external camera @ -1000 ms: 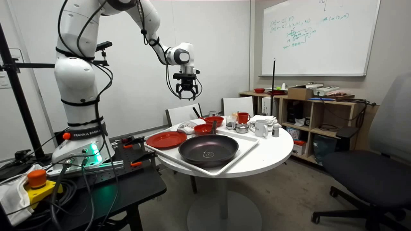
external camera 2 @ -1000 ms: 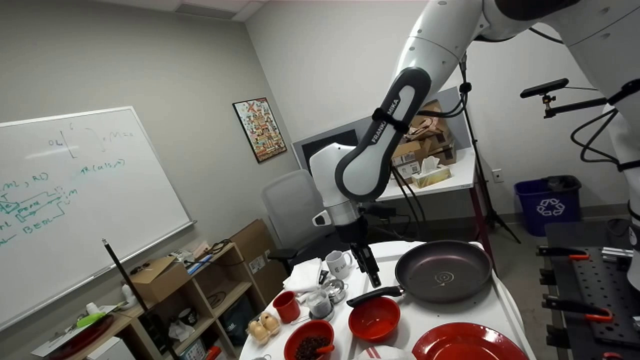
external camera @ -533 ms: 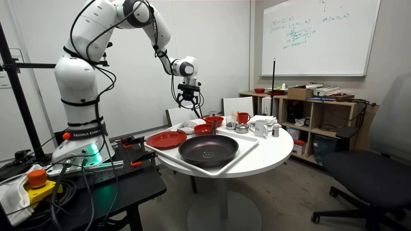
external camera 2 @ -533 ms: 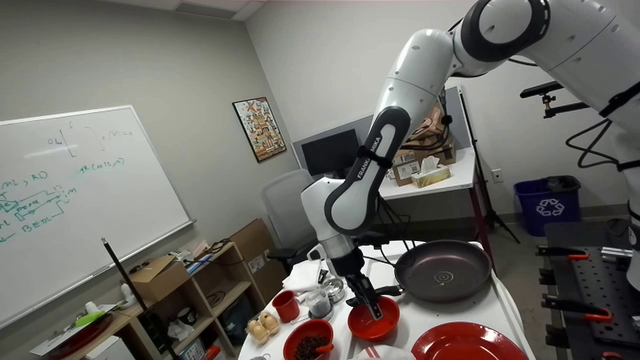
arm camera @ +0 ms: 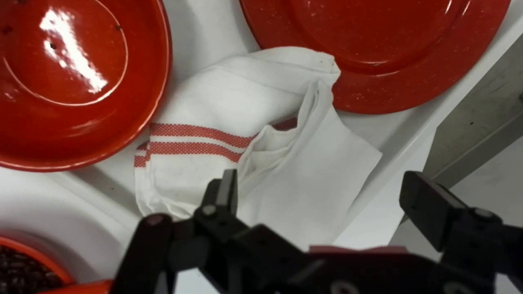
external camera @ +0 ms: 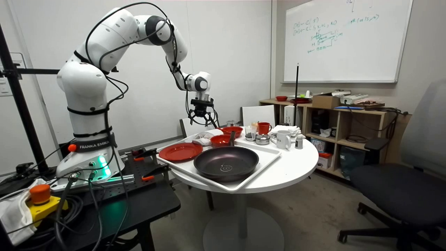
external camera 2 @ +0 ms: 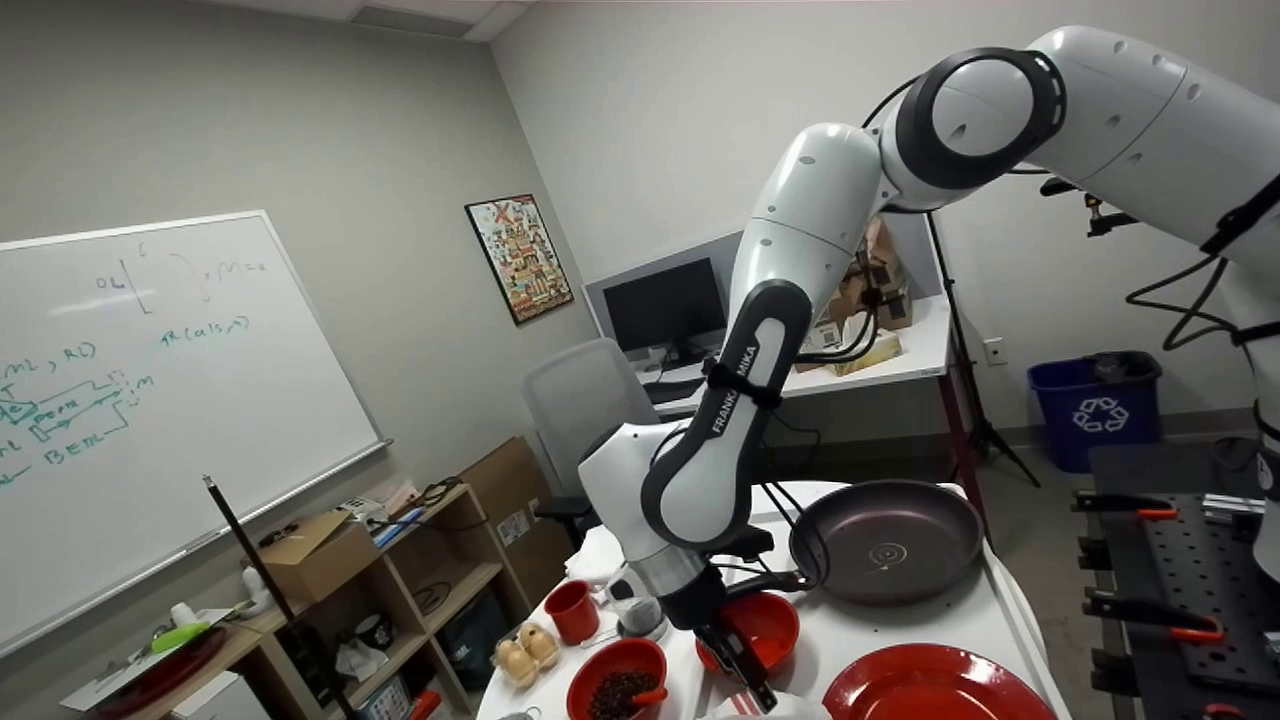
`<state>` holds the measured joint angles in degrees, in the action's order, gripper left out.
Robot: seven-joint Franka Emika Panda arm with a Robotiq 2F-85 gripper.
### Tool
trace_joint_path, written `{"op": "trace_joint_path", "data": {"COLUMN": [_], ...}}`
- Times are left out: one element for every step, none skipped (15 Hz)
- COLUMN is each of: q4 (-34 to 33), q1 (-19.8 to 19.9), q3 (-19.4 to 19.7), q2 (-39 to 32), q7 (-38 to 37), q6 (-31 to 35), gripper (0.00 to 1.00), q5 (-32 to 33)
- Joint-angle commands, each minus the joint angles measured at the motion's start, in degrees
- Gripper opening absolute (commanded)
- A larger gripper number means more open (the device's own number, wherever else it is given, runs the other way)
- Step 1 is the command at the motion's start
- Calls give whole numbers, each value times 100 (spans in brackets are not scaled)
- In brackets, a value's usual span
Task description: Use the white towel to wipe the pan
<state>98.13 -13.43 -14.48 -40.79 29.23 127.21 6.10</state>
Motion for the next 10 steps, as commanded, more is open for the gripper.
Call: {"op": "trace_joint_path", "data": {"q4": [-222, -226, -204, -210, -217, -221, -240, -271, -298, -323], "q1": [-405, -505, -582, -690, -794, -914, -1009, -1085, -1133, -1166], "q3": [219, 266, 288, 327, 377, 457, 531, 610, 664, 728], "q2": [-166, -182, -189, -224, -265, -321, -371, -440, -493, -550], "q7": [-798, -1014, -1200, -1407, -1592, -1811, -2002, -2210, -2374, -2547], "q6": [102, 190, 300, 399, 472, 577, 627, 696, 734, 791], "gripper": [100, 100, 100, 100, 100, 100, 100, 100, 100, 100], "q5": [468, 583, 669, 766, 866, 988, 1095, 1173, 1213, 1232]}}
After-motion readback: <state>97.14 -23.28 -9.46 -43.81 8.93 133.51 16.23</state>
